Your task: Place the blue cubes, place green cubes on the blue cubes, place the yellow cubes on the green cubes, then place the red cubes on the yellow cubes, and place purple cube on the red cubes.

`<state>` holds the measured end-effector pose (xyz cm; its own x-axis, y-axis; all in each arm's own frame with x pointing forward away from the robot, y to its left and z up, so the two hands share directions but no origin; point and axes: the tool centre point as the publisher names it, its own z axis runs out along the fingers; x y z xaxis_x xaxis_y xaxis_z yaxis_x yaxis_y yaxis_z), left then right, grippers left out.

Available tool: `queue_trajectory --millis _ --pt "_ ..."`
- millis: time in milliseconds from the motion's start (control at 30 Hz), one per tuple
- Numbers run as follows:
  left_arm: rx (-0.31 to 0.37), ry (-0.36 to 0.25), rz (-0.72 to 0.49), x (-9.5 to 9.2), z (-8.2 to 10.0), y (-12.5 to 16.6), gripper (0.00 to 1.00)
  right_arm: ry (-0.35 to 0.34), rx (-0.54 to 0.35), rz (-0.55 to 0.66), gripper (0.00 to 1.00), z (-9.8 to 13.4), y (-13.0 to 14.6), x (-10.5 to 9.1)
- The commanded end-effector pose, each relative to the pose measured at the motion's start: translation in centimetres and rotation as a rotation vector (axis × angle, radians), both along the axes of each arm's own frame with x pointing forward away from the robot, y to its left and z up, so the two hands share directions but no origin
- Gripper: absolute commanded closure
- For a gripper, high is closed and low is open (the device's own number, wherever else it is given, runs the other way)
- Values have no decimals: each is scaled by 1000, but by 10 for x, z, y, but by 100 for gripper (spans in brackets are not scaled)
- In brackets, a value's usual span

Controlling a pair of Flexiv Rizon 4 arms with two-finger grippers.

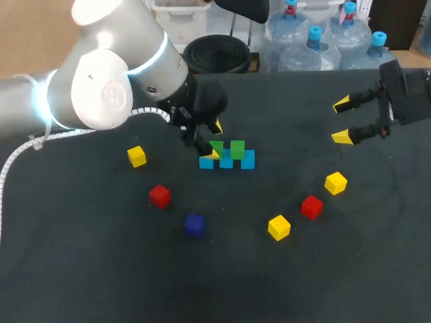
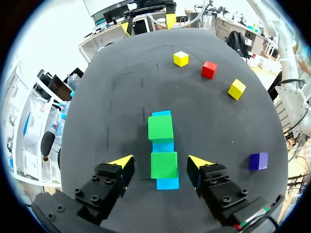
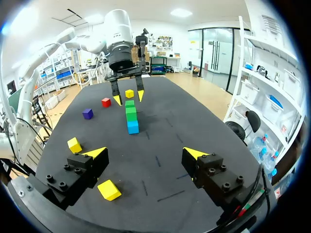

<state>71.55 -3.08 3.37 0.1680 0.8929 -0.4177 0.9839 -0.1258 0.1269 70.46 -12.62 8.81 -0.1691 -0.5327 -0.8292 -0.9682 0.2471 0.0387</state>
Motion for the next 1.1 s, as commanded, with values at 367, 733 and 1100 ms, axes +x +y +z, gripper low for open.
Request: queue_trajectory --millis 367,733,1100 --pt "3 15 -8 6 -3 -3 36 -1 1 0 0 -1 0 0" --pt "7 19 -10 5 -4 -4 49 -1 1 0 0 -1 0 0" --pt "13 18 -9 4 -5 -4 45 -1 1 0 0 -1 0 0"
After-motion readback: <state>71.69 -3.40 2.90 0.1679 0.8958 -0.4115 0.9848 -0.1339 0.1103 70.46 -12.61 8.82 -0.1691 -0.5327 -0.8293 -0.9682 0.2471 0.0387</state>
